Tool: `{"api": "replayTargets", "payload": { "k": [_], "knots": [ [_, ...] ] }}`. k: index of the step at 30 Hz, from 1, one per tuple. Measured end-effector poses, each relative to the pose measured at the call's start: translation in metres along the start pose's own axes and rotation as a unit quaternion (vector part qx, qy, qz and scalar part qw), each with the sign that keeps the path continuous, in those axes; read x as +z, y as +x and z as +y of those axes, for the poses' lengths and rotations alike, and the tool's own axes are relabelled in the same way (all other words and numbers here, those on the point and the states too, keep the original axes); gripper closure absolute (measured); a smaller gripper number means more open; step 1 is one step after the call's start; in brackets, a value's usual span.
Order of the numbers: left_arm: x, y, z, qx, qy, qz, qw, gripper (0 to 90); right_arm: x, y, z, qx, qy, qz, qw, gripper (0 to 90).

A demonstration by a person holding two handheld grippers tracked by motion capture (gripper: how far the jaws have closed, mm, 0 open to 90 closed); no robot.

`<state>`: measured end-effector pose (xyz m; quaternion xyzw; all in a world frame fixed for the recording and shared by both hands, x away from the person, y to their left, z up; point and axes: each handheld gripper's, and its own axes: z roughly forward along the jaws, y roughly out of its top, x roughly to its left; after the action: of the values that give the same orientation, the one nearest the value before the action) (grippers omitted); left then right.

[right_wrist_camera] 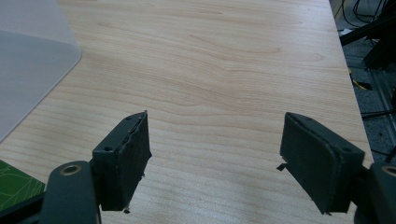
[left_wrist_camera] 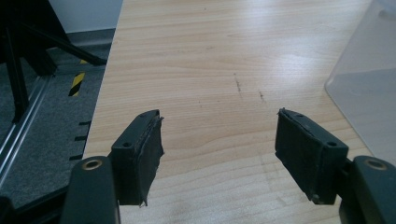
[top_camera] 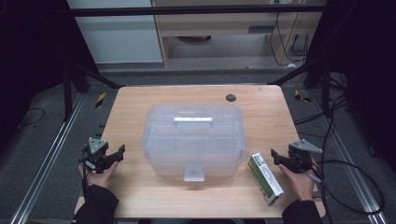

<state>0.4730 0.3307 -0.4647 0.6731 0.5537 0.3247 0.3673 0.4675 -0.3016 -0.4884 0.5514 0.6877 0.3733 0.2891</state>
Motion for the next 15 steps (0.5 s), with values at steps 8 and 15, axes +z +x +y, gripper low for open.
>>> {"api": "replayTargets", "payload": {
  "k": [8,15],
  "knots": [
    [-0.011,0.002,0.015,0.002,-0.004,0.012,0.9999,28.6,0.0,0.001,0.0,-0.004,0.003,-0.001,1.0,23.7],
    [-0.028,0.009,0.036,0.012,-0.043,0.01,0.9989,29.9,0.001,0.002,0.002,-0.006,0.002,-0.003,1.0,22.6]
  ]
}}
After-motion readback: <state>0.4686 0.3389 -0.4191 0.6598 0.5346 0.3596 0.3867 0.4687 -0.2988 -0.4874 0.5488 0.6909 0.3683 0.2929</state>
